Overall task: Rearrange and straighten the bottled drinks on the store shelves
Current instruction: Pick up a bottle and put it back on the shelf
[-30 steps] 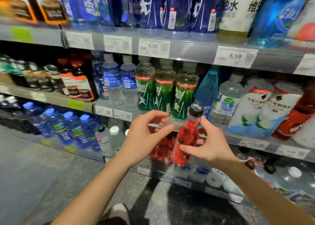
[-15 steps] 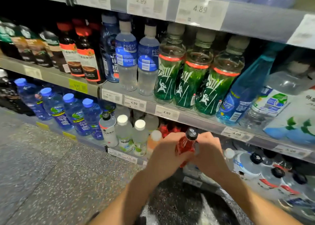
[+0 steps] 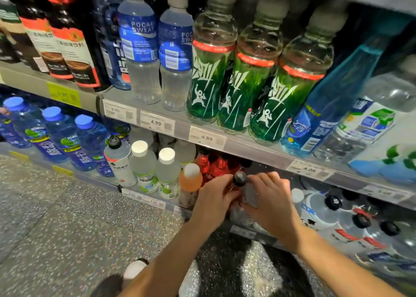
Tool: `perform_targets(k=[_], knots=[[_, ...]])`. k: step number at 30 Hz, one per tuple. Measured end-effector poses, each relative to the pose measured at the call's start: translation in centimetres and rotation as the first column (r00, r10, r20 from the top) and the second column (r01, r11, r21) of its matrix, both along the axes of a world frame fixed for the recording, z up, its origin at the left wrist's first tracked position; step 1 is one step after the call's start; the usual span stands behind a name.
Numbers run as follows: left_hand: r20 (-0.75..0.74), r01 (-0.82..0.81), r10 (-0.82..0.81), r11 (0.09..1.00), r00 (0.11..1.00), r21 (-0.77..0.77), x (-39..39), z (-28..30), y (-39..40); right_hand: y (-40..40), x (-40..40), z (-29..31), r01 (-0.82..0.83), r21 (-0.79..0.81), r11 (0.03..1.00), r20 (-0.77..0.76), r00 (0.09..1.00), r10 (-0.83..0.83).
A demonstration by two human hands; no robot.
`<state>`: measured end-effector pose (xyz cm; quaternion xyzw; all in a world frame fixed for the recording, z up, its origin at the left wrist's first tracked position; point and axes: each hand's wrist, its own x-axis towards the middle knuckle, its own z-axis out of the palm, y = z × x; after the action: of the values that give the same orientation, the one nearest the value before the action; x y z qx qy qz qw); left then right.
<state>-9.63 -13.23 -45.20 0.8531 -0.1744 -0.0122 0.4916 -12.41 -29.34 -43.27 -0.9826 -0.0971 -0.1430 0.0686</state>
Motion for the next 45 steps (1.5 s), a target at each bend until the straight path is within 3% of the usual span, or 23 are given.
perform_targets(k=[3,8,18,23,26,33,40,45], knots=[[-0.034,0.009,-0.007,0.999,0.999,0.049,0.7,-1.4,-0.4,-1.9,-1.3,0.2,-0.014,-0.022,1.000,-0.012,1.000,0.013],[-0.072,-0.023,0.027,0.998,0.997,0.055,1.1,-2.4,-1.3,-4.5,-3.2,0.2,-0.017,0.135,0.991,-0.046,0.999,0.024],[-0.141,-0.037,0.053,0.993,0.989,0.113,1.3,-2.5,-1.7,-6.4,-4.3,-0.2,0.042,0.129,0.991,-0.123,0.992,-0.026],[-0.148,-0.010,0.031,0.990,0.988,0.141,1.0,-2.7,-1.0,-6.9,-4.9,0.6,0.059,0.208,0.976,-0.116,0.993,-0.035],[-0.088,0.023,-0.004,0.976,0.996,0.218,0.3,-1.5,-0.6,-7.6,-5.7,1.8,0.077,0.239,0.968,-0.070,0.996,-0.062],[0.087,-0.076,0.053,0.954,0.995,0.290,-3.2,6.3,-2.6,-12.8,-8.2,4.7,0.265,0.346,0.900,-0.112,0.964,-0.240],[0.281,-0.021,-0.126,0.884,0.952,0.467,-6.3,13.9,-8.5,-17.6,-12.3,8.8,0.335,0.355,0.873,0.087,0.918,-0.388],[0.334,0.006,-0.220,0.842,0.917,0.539,-7.5,17.3,-13.6,-21.8,-14.3,11.7,0.359,0.420,0.834,0.119,0.889,-0.443]])
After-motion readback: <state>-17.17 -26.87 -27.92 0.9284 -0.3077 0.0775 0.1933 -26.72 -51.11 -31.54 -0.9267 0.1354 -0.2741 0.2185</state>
